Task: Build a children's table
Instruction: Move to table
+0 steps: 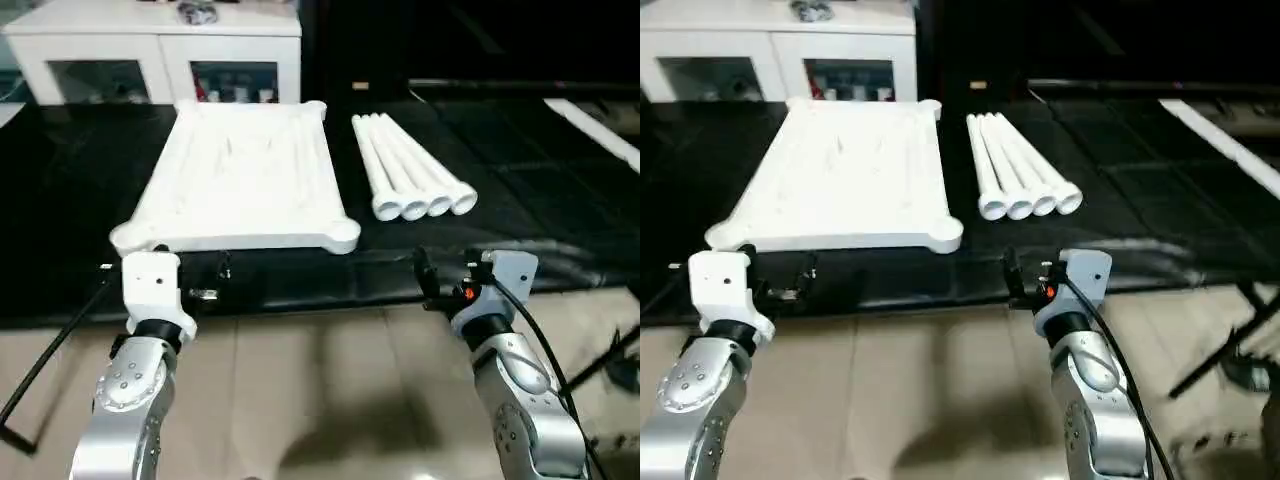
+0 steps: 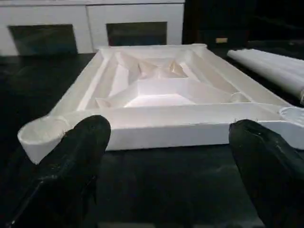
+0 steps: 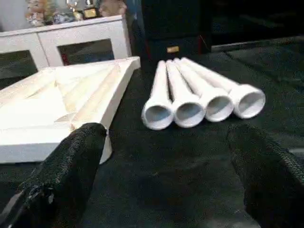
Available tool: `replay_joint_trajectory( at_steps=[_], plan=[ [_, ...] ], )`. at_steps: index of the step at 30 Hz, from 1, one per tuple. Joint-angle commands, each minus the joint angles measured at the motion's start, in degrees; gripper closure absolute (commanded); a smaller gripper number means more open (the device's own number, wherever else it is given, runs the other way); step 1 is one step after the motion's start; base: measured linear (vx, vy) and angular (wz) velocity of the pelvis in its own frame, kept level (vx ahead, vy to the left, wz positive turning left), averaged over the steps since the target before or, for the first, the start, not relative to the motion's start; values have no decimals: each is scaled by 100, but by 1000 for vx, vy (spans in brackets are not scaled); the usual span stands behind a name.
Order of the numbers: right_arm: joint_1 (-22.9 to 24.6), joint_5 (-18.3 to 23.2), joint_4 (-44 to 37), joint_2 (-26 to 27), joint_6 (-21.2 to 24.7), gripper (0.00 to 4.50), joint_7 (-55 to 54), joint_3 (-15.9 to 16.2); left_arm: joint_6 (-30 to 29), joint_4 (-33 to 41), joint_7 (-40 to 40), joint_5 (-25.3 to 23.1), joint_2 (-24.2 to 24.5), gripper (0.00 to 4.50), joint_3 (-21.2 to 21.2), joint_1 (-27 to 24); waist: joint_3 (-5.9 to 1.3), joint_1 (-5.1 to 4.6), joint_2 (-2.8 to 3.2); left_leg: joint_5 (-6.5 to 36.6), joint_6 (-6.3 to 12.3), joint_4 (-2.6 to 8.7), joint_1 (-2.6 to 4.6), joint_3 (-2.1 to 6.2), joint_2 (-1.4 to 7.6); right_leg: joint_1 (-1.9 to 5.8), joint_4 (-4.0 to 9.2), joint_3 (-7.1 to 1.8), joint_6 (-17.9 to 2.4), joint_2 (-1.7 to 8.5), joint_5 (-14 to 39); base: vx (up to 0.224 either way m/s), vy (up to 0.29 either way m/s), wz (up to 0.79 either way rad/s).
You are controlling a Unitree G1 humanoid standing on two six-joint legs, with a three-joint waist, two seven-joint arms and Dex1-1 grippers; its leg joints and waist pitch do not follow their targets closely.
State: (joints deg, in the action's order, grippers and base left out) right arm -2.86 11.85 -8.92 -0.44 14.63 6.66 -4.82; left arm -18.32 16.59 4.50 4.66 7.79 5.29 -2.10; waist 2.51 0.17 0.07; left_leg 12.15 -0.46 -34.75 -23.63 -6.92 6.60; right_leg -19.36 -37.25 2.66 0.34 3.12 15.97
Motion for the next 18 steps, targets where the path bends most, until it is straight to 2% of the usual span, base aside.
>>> replay_joint_trajectory(
  at_steps=[1,2,3,4,5,6,7,8,9,10,12,13,15,17,18],
  plan=[
    [16,191,-134,29,187,13,-69,-135,-30,98,-36,-38,-6,0,-99,45,-288,194,-161,160,469,-298,-116,69,125,150,1000,-620,-758,1036,1983,-5,-252,-9],
    [12,179,-113,27,106,13,-58,-131,-28,99,-42,-56,-7,0,-108,47,-288,194,-161,160,469,-298,-116,69,125,150,1000,-620,-758,1036,1983,30,-198,-19],
    [8,165,-92,28,11,13,-49,-131,-31,104,-49,-73,-9,0,-116,47,-258,281,-177,-326,391,-83,-158,67,149,96,865,-515,-27,815,1576,57,-185,-12],
    [-30,163,-31,80,-341,13,-12,-158,-15,106,-44,-80,-10,0,-123,51,-367,333,-94,-470,421,90,-124,98,245,188,645,-508,234,687,335,57,-185,-12],
    [-41,171,-32,101,-326,13,-55,-182,-14,110,-47,-75,-15,0,-121,52,-333,281,-46,-449,432,242,-46,117,351,94,551,-330,259,467,-793,26,-126,-3],
    [-74,189,-32,173,-275,13,-204,-260,-15,123,-59,-62,-34,0,-114,57,-362,259,3,-320,390,274,-13,116,408,93,501,-288,246,427,-1066,20,-72,-5],
    [-103,221,-20,194,-173,13,-257,-297,-20,133,-65,-56,-38,0,-105,71,-342,257,85,15,204,303,32,104,458,64,519,-252,160,393,-1041,20,-72,-5],
    [-103,198,-2,167,-135,13,-231,-269,-19,135,-64,-55,-33,0,-99,75,-357,222,117,202,99,353,86,136,556,83,496,-235,-36,399,-1077,0,0,0],
    [-103,177,12,148,-110,13,-212,-249,-19,136,-63,-55,-31,0,-96,76,-343,213,106,245,60,380,98,144,598,82,493,-219,-122,382,-1096,0,0,0],
    [-82,160,22,135,-116,13,-178,-225,-25,153,-65,-39,-39,0,-78,77,-308,194,99,469,-1,428,143,140,654,66,495,-232,-409,403,-978,0,0,0],
    [-72,130,23,125,-135,13,-186,-213,-31,161,-65,-32,-43,0,-69,78,-300,195,105,569,-8,442,157,120,654,64,510,-247,-572,430,-854,0,0,0],
    [-72,404,-4,227,-56,13,-106,-264,-50,171,-62,1,-62,0,-31,75,-283,200,116,698,9,459,176,92,654,59,545,-265,-732,460,-604,0,0,0],
    [-76,621,-43,312,33,13,-68,-317,-66,181,-63,30,-76,0,-8,72,-259,199,123,876,23,490,193,95,679,46,579,-270,-787,477,-300,0,0,0],
    [-46,255,-26,178,-161,13,-82,-140,-68,198,-64,47,-78,0,-12,58,-243,197,139,1069,-65,535,215,101,711,31,600,-264,-843,472,58,0,0,0],
    [-8,271,-21,66,-256,13,212,-27,-75,218,-53,71,-90,0,-18,49,-226,188,122,1217,-144,543,215,85,702,32,625,-274,-844,474,279,0,0,0]
  ],
)
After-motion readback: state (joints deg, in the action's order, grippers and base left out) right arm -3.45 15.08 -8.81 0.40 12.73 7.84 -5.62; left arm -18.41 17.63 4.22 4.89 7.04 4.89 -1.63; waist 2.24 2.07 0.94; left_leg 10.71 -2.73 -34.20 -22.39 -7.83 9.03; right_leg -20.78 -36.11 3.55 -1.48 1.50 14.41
